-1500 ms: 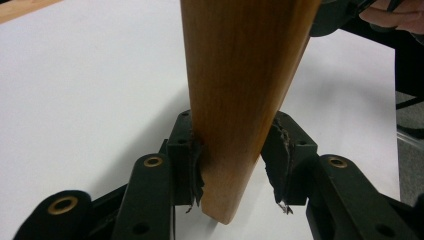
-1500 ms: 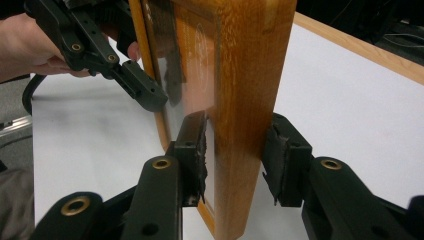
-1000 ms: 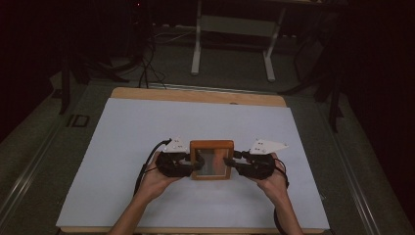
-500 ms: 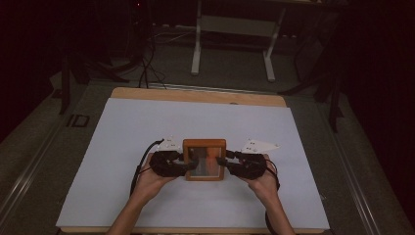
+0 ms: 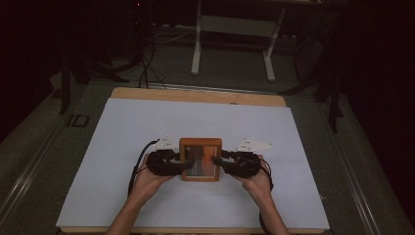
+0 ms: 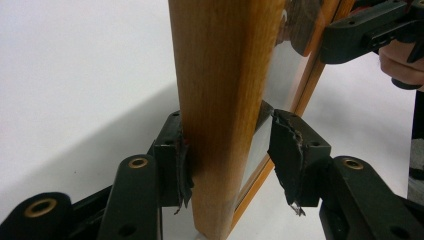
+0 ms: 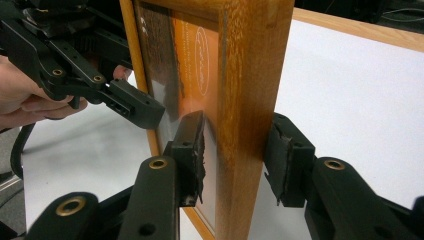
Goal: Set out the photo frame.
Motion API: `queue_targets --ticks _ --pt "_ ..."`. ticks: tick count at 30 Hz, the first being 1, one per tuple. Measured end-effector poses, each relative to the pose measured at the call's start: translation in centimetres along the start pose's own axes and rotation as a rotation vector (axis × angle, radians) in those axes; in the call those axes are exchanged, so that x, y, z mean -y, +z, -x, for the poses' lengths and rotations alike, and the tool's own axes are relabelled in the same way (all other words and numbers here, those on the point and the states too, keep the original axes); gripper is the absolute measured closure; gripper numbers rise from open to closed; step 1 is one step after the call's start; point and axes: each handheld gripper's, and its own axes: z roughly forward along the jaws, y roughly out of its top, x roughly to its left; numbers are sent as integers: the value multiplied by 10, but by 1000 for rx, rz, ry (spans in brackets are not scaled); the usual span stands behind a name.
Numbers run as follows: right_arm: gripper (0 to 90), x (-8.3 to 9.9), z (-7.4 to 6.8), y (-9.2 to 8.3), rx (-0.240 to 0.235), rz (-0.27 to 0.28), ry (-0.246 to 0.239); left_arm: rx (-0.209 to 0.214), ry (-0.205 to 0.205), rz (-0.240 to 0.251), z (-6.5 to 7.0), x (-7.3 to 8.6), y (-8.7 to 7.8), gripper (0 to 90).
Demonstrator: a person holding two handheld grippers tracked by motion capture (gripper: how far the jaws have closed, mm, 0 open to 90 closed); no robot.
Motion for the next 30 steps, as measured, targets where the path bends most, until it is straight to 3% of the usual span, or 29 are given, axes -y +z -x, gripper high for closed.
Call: queue_targets --ticks 13,22,30 --pt "622 5 3 6 -13 -2 29 -11 1 -2 -4 3 0 522" --pt "625 9 7 10 -22 17 42 -15 -19 11 -6 4 2 523" --pt "624 8 14 15 -28 20 67 -52 -30 29 -6 5 7 505"
